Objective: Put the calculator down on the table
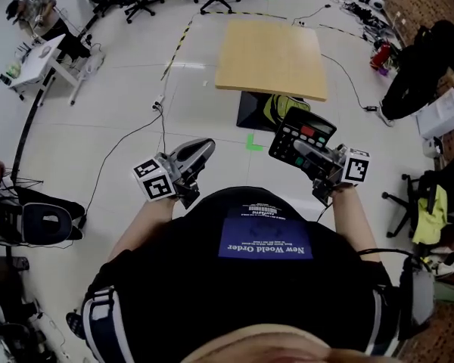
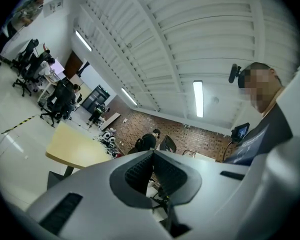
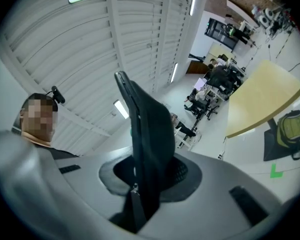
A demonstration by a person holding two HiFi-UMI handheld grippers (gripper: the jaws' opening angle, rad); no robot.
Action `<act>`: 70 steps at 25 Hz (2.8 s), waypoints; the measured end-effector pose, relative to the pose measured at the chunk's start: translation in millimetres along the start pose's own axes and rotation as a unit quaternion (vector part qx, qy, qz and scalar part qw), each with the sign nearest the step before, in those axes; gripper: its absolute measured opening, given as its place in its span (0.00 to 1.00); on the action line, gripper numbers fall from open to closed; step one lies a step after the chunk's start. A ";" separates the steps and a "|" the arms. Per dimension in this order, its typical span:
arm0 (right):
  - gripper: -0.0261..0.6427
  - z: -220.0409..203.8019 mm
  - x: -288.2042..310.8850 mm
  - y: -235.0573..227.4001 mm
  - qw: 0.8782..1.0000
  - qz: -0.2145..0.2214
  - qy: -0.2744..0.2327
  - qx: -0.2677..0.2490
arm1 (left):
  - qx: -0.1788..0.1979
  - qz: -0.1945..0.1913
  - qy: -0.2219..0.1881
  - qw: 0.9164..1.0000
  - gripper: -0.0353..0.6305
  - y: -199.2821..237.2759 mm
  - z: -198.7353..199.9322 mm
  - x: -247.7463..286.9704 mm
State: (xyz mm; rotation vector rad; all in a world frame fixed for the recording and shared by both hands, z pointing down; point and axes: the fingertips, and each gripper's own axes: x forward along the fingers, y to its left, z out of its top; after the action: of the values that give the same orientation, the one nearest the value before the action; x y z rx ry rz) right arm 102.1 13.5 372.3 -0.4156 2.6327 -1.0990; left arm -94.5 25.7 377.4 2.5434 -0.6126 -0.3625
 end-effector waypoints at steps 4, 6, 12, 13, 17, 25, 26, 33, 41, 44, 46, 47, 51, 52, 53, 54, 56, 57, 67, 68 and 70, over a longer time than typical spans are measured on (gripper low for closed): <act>0.14 25.3 11.4 -32.1 1.000 -0.003 -0.006 0.011 | -0.007 -0.002 0.010 1.000 0.06 34.0 10.9 24.7; 0.14 37.3 20.5 -51.6 1.000 -0.010 -0.010 0.015 | -0.012 -0.007 0.010 1.000 0.06 56.1 17.5 36.4; 0.15 88.3 73.2 -117.1 0.999 -0.041 -0.020 -0.001 | -0.014 -0.050 0.025 0.998 0.06 142.1 54.4 70.0; 0.14 99.5 83.8 -126.4 0.999 -0.044 -0.029 0.001 | -0.018 -0.055 0.032 0.998 0.06 158.1 62.1 75.6; 0.14 136.8 122.2 -156.4 0.997 -0.061 -0.043 -0.010 | -0.020 -0.079 0.059 0.995 0.06 215.1 99.2 97.0; 0.14 186.2 163.4 -218.9 0.993 -0.083 -0.081 0.020 | -0.028 -0.111 0.068 0.991 0.06 306.0 151.4 143.5; 0.14 191.8 162.8 -227.5 0.993 -0.088 -0.080 0.022 | -0.030 -0.112 0.067 0.991 0.06 313.1 154.1 149.6; 0.14 257.4 145.4 -293.8 0.994 -0.077 -0.073 0.029 | -0.031 -0.080 0.066 0.994 0.06 355.0 162.7 215.3; 0.14 335.9 111.3 -412.6 0.998 -0.028 0.010 0.063 | -0.028 0.017 0.027 0.999 0.06 395.5 168.6 328.0; 0.14 359.6 111.2 -440.0 0.997 -0.004 0.045 0.069 | -0.027 0.041 0.025 0.998 0.06 409.3 174.8 365.9; 0.14 369.3 120.9 -456.1 0.995 0.005 0.060 0.079 | -0.035 0.052 0.024 0.998 0.06 420.4 180.1 382.0; 0.14 370.7 128.1 -461.4 0.994 0.009 0.062 0.087 | -0.042 0.054 0.027 0.997 0.06 425.4 181.1 384.9; 0.14 367.8 148.5 -477.9 0.992 0.011 0.065 0.110 | -0.052 0.055 0.046 0.996 0.06 448.8 180.4 387.9; 0.14 367.5 152.8 -484.1 0.992 0.003 0.067 0.110 | -0.053 0.051 0.047 0.996 0.06 456.6 180.7 388.8; 0.14 367.7 157.3 -490.0 0.992 -0.005 0.067 0.110 | -0.052 0.046 0.049 0.996 0.06 464.3 180.3 389.9; 0.14 368.1 161.8 -494.5 0.992 -0.011 0.064 0.109 | -0.050 0.038 0.053 0.997 0.06 471.5 179.1 391.2; 0.14 367.5 168.2 -499.3 0.992 -0.026 0.054 0.107 | -0.042 0.021 0.063 0.997 0.06 483.1 175.7 394.1; 0.14 365.9 169.6 -500.1 0.992 -0.035 0.051 0.105 | -0.040 0.014 0.066 0.997 0.06 487.8 174.5 395.3; 0.14 430.8 123.2 -587.8 0.988 -0.121 0.038 0.086 | -0.043 0.016 0.087 0.995 0.06 547.0 170.3 438.7; 0.14 440.8 110.6 -611.2 0.986 -0.138 0.040 0.082 | -0.047 0.020 0.092 0.994 0.06 551.8 164.0 441.7; 0.14 462.4 86.8 -658.2 0.982 -0.169 0.044 0.076 | -0.056 0.028 0.105 0.992 0.06 560.0 148.5 445.4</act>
State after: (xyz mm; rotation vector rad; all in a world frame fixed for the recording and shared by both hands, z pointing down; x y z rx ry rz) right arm 285.9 -760.1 521.4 -0.8205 2.5887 -1.4393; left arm 38.8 -684.9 483.7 2.4104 -0.5653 -0.1045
